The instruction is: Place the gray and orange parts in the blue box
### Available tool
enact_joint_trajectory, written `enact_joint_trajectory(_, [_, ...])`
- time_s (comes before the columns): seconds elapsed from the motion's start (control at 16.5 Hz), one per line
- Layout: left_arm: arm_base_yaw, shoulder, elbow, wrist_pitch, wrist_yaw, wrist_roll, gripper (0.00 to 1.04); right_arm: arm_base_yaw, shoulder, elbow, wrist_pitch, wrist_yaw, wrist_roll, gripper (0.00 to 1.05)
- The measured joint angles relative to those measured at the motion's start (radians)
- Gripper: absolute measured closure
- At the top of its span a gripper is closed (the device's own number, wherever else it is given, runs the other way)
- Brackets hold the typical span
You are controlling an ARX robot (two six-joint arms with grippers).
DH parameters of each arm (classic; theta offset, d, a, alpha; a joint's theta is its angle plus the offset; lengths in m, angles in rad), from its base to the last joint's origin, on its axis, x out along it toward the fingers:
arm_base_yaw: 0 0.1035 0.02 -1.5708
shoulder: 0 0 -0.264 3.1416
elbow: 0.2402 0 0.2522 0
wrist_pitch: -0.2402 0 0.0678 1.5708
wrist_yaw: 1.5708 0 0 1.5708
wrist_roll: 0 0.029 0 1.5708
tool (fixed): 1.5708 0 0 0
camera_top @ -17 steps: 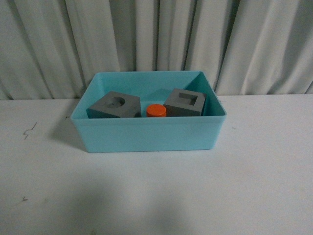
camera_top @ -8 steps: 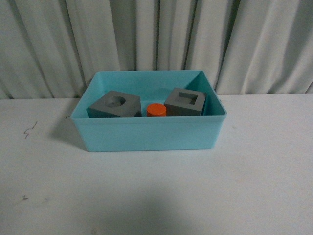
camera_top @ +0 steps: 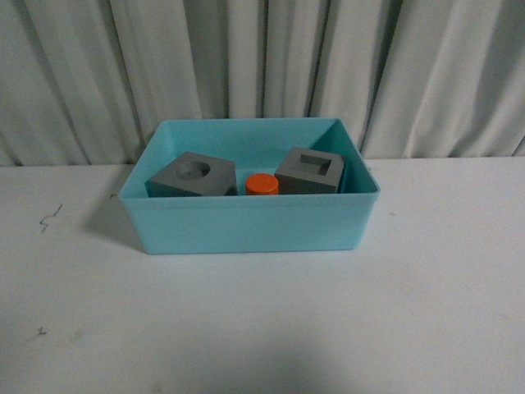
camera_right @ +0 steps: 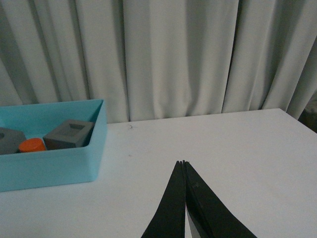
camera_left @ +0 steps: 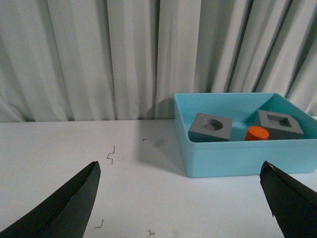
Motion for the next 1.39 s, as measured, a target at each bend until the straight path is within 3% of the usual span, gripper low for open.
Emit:
enact_joint_trajectory(0.24, [0.0, 0.0, 0.0, 0.0, 0.0, 0.0, 0.07, -0.005, -0.074, 0.001, -0.084, -0.02, 0.0, 1.03])
enact_joint_trajectory(0.3, [0.0, 0.0, 0.0, -0.001, -0.001, 0.0, 0.07, -0.005, -0.185, 0.001, -0.235, -0.021, 0.0, 1.03])
enact_joint_trajectory(0.91, [0.0, 0.0, 0.0, 0.0, 0.0, 0.0, 0.07, -0.005, -0.223, 0.001, -0.231, -0.021, -0.002, 1.0])
enact_joint_trajectory(1.15, [0.0, 0.0, 0.0, 0.0, 0.0, 0.0, 0.07, -0.005, -0.223, 0.001, -0.231, -0.021, -0.002, 0.51])
enact_joint_trajectory(1.21, [0.0, 0.0, 0.0, 0.0, 0.0, 0.0, 0.07, -0.005, -0.223, 0.001, -0.231, -0.021, -0.002, 0.31])
enact_joint_trajectory(1.33, [0.0, 0.0, 0.0, 0.0, 0.0, 0.0, 0.07, -0.005, -0.223, 0.001, -0.231, -0.021, -0.002, 0.18])
enact_joint_trajectory(1.39, [0.0, 0.0, 0.0, 0.0, 0.0, 0.0, 0.07, -0.005, -0.223, 0.001, -0.231, -0.021, -0.002, 0.06])
